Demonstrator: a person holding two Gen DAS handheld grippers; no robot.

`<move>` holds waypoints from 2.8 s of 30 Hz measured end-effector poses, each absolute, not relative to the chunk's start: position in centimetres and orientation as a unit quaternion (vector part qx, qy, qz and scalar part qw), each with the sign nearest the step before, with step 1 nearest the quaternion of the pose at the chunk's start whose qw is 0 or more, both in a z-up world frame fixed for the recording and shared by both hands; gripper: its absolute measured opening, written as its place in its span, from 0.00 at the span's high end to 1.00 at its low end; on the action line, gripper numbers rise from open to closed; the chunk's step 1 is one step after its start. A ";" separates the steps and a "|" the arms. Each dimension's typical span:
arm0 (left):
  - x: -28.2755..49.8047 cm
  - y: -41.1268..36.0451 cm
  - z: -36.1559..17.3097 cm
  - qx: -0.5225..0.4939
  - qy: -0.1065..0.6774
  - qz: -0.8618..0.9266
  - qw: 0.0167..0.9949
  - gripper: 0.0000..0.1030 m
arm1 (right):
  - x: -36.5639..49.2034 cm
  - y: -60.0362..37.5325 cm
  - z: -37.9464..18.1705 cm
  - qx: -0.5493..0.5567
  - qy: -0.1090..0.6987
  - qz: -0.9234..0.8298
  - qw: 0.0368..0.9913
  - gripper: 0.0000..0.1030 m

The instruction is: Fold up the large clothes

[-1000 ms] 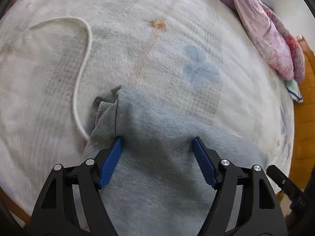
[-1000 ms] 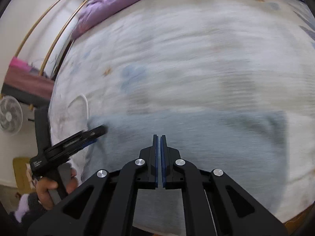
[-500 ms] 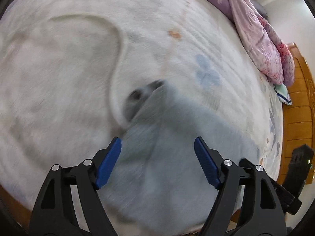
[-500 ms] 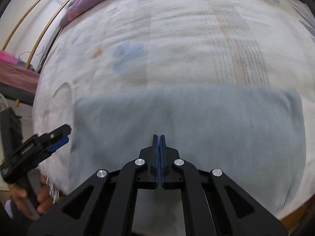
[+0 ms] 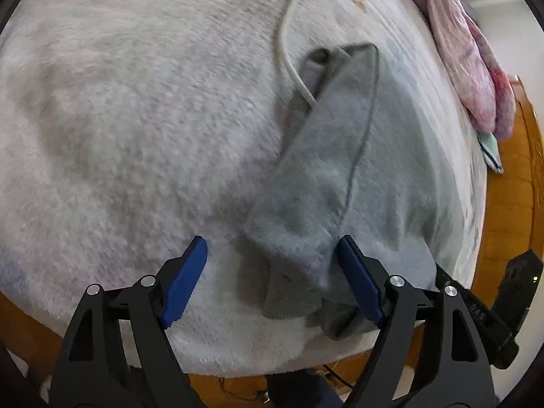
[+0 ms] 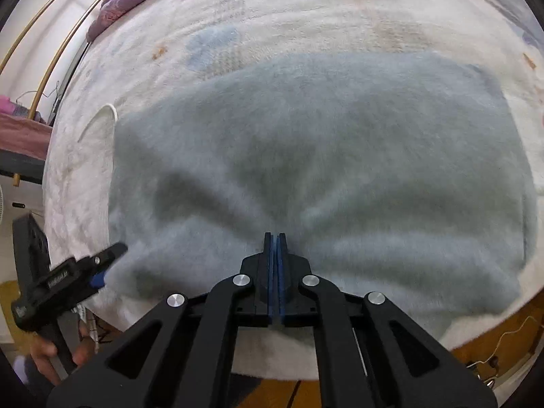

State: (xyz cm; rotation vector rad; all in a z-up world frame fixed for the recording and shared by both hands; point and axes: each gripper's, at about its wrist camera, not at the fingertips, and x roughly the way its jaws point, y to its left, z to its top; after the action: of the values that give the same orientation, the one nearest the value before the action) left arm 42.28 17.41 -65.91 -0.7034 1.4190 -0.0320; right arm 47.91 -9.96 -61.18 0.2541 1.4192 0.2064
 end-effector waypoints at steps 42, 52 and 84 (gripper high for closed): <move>43.6 16.9 -53.4 -0.336 0.532 -0.067 0.774 0.59 | 46.9 -2.6 -58.9 0.095 0.523 0.254 0.808 0.82; 46.0 10.5 -54.6 -0.263 0.562 -0.029 0.784 0.53 | 45.4 -20.1 -57.8 0.551 0.431 0.155 0.697 0.84; 51.7 -9.5 -53.5 -0.171 0.567 -0.128 0.796 0.36 | 44.1 -39.2 -60.1 0.424 0.541 0.011 0.726 0.81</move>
State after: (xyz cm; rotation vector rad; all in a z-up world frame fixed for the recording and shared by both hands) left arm 51.69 -9.54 -53.53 -0.3663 1.2184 -0.2744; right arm 44.14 -39.23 -60.12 0.9356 1.1943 0.0253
